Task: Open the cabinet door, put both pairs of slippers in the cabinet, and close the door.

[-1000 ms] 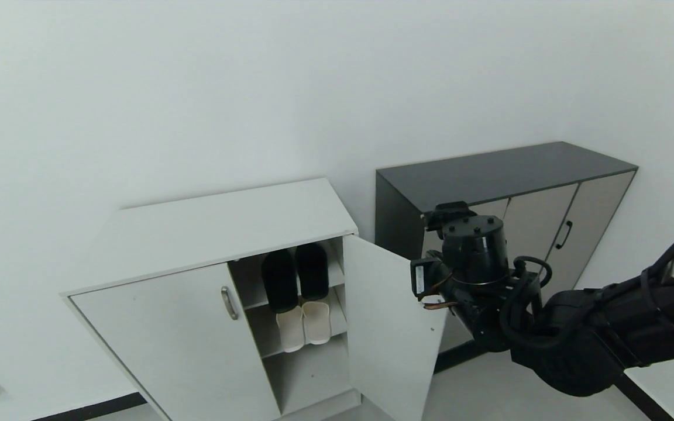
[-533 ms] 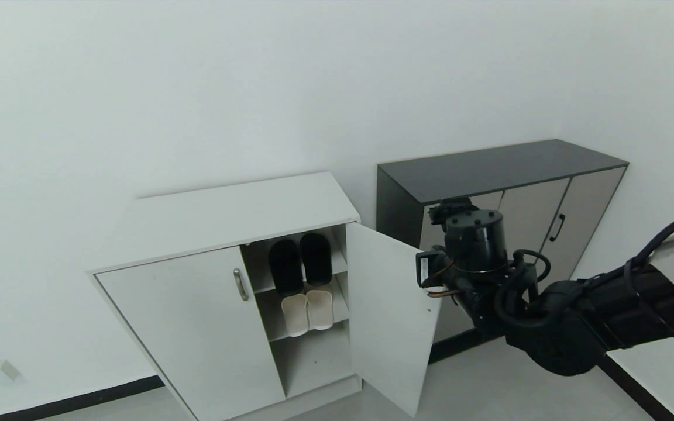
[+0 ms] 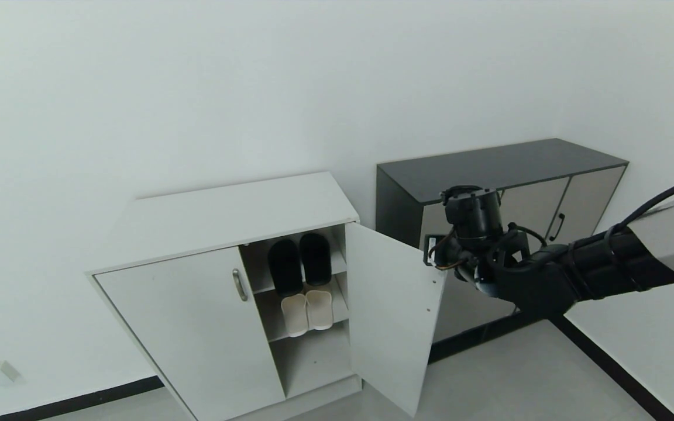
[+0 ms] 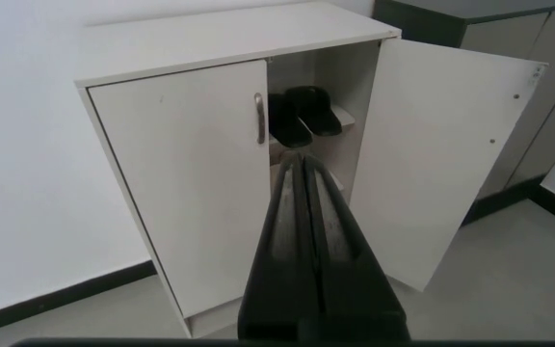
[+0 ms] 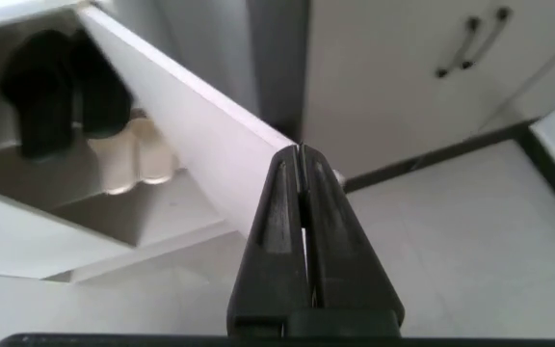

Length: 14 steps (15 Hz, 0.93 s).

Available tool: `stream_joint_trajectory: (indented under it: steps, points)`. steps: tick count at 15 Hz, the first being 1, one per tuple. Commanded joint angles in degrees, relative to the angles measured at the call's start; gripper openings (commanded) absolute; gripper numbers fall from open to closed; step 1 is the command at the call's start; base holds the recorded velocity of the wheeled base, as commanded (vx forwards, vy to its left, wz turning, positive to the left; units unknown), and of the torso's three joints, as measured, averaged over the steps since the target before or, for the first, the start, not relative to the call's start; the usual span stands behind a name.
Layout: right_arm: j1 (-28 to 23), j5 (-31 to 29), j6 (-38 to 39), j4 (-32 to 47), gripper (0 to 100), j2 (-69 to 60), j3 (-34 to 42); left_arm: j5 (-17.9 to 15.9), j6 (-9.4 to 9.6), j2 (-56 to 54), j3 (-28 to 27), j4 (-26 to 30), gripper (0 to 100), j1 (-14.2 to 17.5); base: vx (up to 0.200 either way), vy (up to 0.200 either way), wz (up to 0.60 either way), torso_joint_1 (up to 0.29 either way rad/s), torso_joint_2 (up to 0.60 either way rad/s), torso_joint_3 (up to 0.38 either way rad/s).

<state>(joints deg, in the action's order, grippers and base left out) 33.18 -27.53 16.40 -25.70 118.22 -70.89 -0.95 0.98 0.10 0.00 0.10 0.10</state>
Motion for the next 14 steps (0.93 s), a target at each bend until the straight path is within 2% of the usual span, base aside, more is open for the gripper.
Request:
stream_joint_trajectory:
  steps: [1, 5, 14]
  points:
    - [-2.51, 0.54, 0.65, 0.74, 0, 3.50, -3.82, -0.02, -0.01, -0.01, 0.00, -0.01, 0, -0.01, 0.000, 0.000, 0.00, 0.000, 0.00, 0.000]
    - [-5.67, 5.11, 1.53, 0.56, 0, 5.97, -4.96, -0.02, -0.01, -0.01, 0.00, -0.01, 0, -0.01, 0.000, 0.000, 0.00, 0.000, 0.00, 0.000]
    - [-5.67, 5.29, 2.41, 0.47, 0, 10.10, -6.19, -0.02, -0.01, -0.01, 0.00, -0.01, 0, -0.01, 0.000, 0.000, 0.00, 0.000, 0.00, 0.000]
